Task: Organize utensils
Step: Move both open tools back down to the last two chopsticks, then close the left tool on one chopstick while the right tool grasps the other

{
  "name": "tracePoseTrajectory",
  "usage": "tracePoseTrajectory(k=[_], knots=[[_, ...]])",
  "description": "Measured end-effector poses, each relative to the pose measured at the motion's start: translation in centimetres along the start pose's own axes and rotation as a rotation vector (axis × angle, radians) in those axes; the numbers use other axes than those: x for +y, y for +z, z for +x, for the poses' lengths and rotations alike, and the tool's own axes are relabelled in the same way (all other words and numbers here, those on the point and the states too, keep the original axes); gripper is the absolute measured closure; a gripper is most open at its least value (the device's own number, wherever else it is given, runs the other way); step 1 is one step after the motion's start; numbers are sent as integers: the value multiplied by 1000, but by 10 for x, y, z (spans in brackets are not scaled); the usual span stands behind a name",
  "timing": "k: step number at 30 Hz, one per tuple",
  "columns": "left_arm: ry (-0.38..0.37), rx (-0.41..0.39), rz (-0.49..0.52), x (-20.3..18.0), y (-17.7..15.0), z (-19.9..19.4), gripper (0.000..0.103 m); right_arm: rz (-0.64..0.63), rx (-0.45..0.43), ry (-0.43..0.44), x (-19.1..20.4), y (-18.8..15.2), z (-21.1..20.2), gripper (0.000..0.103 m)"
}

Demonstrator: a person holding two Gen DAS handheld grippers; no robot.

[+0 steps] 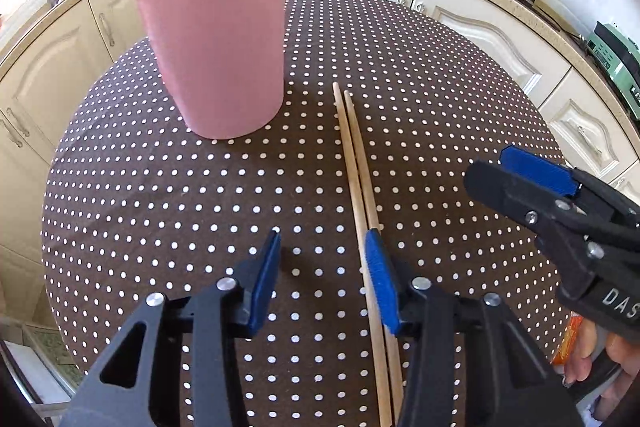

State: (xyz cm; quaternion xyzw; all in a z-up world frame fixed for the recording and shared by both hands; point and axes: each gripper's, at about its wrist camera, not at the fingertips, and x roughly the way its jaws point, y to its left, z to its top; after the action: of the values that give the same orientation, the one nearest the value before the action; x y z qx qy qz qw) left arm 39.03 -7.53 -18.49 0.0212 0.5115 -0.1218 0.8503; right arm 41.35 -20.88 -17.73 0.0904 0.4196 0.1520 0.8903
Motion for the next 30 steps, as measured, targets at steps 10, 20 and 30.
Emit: tracePoseTrajectory(k=[10, 20, 30], knots=[[96, 0, 67, -27, 17, 16, 78, -11, 33, -18, 0, 4, 6, 43], [25, 8, 9, 3, 3, 9, 97, -36, 177, -26, 30, 10, 35, 43], [-26, 25, -37, 25, -8, 4, 97, -149, 302, -149, 71, 5, 55, 65]])
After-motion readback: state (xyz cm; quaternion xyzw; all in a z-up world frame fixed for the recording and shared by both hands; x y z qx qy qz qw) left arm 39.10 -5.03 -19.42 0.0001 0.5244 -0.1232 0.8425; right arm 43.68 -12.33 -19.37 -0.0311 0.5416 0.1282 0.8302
